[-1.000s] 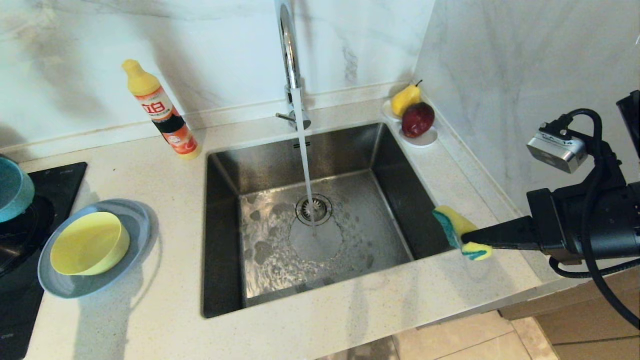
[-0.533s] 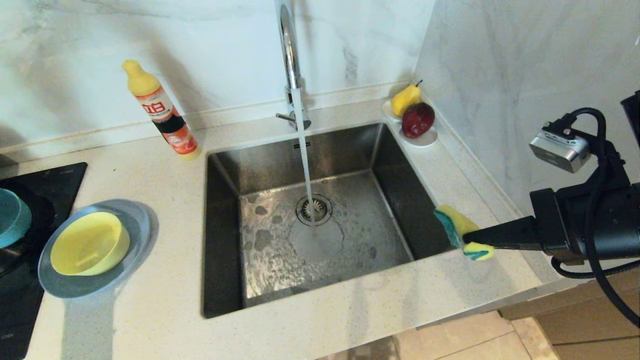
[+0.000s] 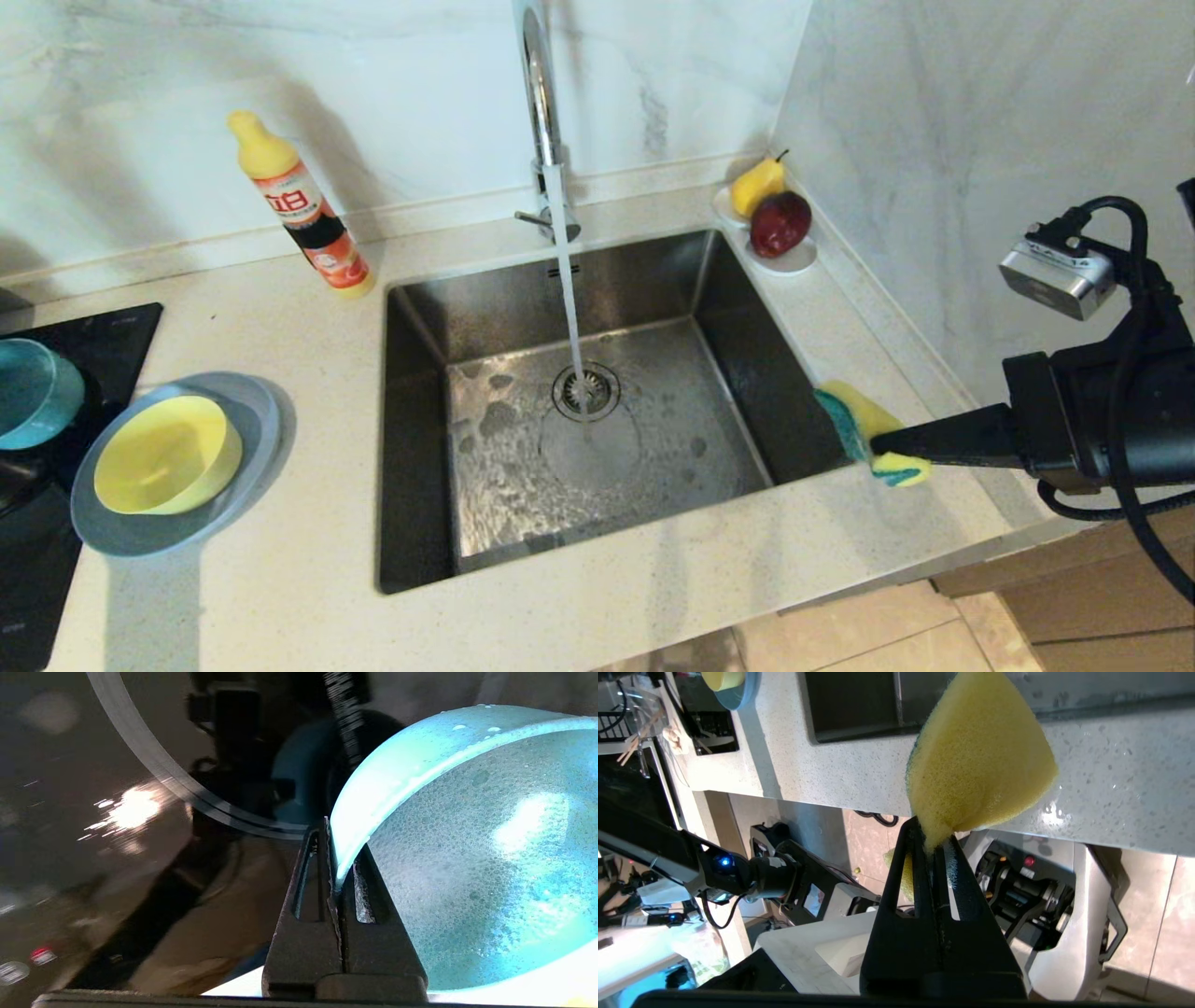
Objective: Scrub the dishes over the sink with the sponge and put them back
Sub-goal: Place the bowl on the table
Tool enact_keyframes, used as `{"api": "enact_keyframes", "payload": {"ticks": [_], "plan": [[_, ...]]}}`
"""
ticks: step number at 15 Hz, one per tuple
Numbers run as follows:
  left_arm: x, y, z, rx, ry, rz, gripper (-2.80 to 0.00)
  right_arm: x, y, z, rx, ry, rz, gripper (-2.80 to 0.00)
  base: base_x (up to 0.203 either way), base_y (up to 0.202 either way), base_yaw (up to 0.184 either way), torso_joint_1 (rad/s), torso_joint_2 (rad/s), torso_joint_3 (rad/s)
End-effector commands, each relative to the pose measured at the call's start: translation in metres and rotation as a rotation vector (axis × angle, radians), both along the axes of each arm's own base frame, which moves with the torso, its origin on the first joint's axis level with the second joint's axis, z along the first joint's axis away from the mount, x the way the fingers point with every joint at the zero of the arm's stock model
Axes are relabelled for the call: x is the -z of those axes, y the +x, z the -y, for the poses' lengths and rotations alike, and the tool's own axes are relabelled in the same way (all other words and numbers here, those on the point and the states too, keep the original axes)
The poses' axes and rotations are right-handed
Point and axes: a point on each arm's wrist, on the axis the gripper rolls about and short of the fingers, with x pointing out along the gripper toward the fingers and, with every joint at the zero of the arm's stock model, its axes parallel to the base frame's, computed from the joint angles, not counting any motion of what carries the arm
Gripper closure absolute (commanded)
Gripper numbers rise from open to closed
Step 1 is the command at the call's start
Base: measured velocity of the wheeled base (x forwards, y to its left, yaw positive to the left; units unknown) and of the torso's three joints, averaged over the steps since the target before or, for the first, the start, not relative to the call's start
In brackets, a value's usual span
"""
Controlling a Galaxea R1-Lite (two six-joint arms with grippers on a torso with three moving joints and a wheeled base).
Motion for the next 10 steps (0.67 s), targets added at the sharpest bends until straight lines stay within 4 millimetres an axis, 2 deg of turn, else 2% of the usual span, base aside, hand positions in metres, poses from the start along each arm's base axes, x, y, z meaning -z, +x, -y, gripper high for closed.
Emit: {"api": "enact_keyframes", "payload": {"ticks": [1,6,10], "plan": [[0.002,0.009,-0.01,-0.011,-0.009,0.02,0.0,-0.002,-0.003,0.001,-0.001,0.005,0.004,0.0,0.0,0.0,0.0,0.0,0.0,0.0],[0.012,0.034,-0.033,-0.032,0.006,0.047,0.0,0.005,-0.002,0.001,-0.001,-0.005,-0.017,0.0,0.0,0.0,0.0,0.0,0.0,0.0],[0.013,0.051,-0.022,-0.037,0.08,0.012,0.0,0.008,0.001,-0.001,-0.002,-0.013,-0.029,0.0,0.0,0.0,0.0,0.0,0.0,0.0]]}}
